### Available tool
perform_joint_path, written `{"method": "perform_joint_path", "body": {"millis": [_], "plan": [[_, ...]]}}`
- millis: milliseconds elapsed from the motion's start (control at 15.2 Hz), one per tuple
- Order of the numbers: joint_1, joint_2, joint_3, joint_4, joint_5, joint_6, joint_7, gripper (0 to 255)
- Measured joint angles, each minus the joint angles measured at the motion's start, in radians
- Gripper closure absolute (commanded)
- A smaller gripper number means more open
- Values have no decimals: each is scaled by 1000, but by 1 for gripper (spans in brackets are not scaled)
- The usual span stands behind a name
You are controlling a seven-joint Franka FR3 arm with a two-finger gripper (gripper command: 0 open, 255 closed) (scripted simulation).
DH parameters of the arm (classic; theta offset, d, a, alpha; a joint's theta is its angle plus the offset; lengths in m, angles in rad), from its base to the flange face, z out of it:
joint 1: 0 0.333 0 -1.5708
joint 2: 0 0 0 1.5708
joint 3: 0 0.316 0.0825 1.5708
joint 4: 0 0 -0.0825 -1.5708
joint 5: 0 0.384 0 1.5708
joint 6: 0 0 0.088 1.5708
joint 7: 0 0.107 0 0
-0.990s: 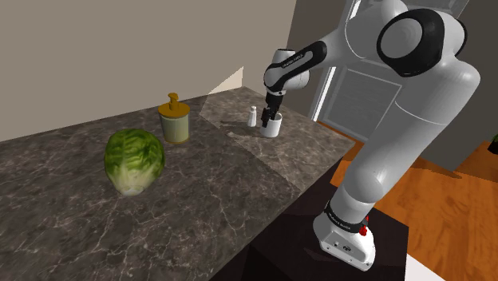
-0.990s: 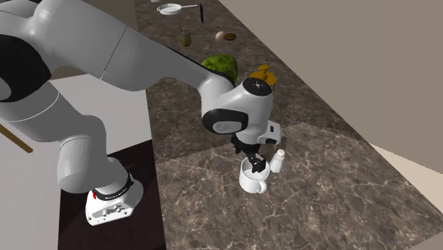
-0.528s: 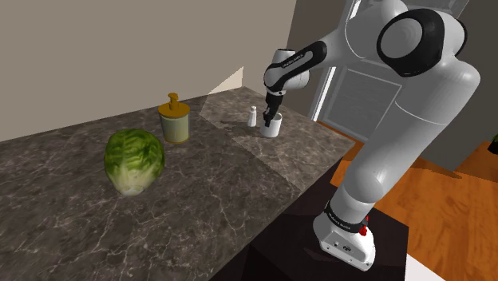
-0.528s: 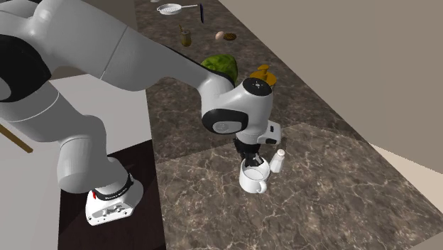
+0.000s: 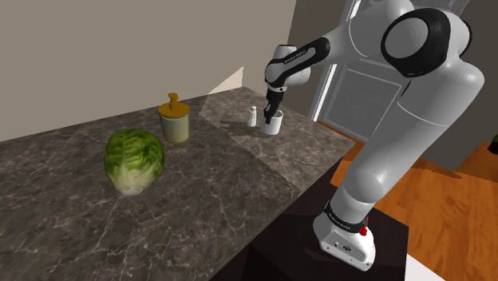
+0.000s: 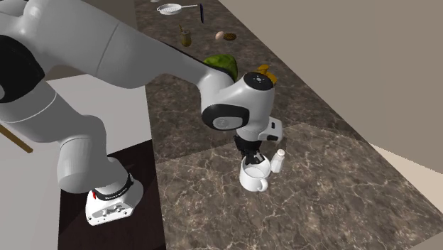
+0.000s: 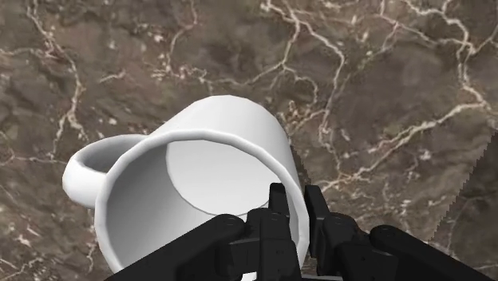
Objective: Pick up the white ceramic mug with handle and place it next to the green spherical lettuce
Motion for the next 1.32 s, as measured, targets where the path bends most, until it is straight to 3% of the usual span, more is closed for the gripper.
{"method": "perform_joint_path", "body": {"millis": [1320], "plan": [[0,-115,16,162,-28,-274,27,255]]}}
